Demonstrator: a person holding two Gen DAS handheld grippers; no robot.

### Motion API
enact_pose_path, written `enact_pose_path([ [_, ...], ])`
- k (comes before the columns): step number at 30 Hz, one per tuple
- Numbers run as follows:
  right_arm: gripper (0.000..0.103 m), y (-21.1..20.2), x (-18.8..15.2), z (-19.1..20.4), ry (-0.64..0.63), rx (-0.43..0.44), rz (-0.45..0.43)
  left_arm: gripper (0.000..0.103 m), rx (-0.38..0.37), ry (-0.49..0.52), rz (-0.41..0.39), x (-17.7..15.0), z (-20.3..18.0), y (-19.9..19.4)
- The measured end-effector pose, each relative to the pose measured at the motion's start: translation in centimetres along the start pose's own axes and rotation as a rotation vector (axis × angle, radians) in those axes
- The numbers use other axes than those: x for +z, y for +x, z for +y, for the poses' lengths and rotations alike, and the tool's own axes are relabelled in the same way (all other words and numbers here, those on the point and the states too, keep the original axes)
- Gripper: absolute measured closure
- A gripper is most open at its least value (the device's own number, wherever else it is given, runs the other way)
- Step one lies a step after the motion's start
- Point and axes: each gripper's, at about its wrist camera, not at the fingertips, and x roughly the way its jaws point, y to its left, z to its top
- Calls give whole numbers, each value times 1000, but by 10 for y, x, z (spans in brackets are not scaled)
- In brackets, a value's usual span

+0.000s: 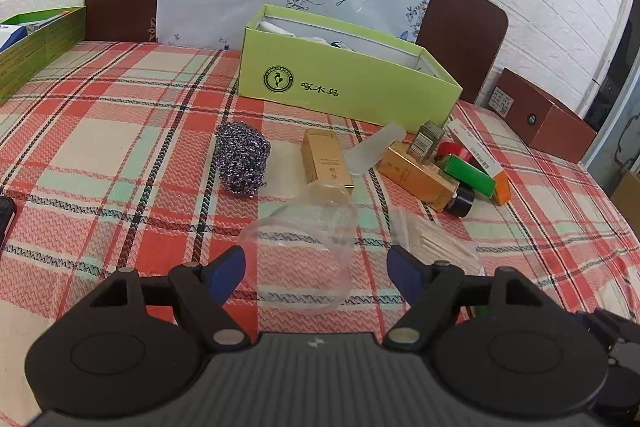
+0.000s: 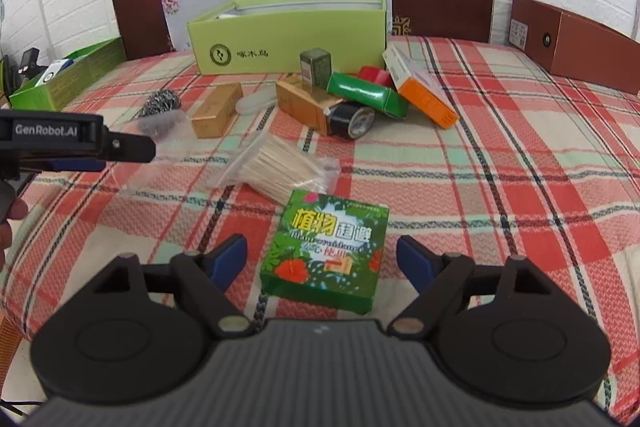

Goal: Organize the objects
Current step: 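Grasp the green snack box with the right gripper while the left grasps the clear cup, then carry the cup and snack box into the lime-green box and open both grippers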

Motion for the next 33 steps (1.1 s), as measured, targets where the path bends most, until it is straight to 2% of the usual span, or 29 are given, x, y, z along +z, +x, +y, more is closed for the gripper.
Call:
enact_pose_path([
  [9, 21, 11, -5, 8, -16, -45, 22, 22, 3, -27, 22, 1, 3, 16],
  [11, 26, 12, -4, 10, -23, -55, 19, 22, 8, -32, 21, 1, 5, 18],
  [13, 38, 13, -4, 10, -31, -62, 15, 22, 1, -44, 28, 1, 9, 22],
  [14, 38, 13, -3, 11, -32, -62, 11, 31, -5, -53, 30, 2, 11, 23],
  [15, 38, 13, -2, 11, -34, -59, 11, 52, -8, -61, 33, 2, 13, 24],
  [17, 39, 14, 0, 12, -37, -48, 11, 83, -35, -61, 60, 5, 17, 26],
  [19, 39, 14, 3, 12, -30, -17, 11, 90, -53, -66, 57, 7, 20, 24],
  [20, 39, 14, 5, 12, -29, -4, 10, 98, -52, -55, 48, 9, 19, 21],
  [22, 40, 12, 12, 16, -44, 11, -8, 99, -60, -53, 25, 15, 18, 13],
  [25, 40, 2, 27, 18, -50, 58, -56, 99, -114, -59, -29, 29, 17, -7],
  [33, 40, -5, 94, 13, -103, 115, -207, 100, -212, 13, -182, 101, -3, -35],
])
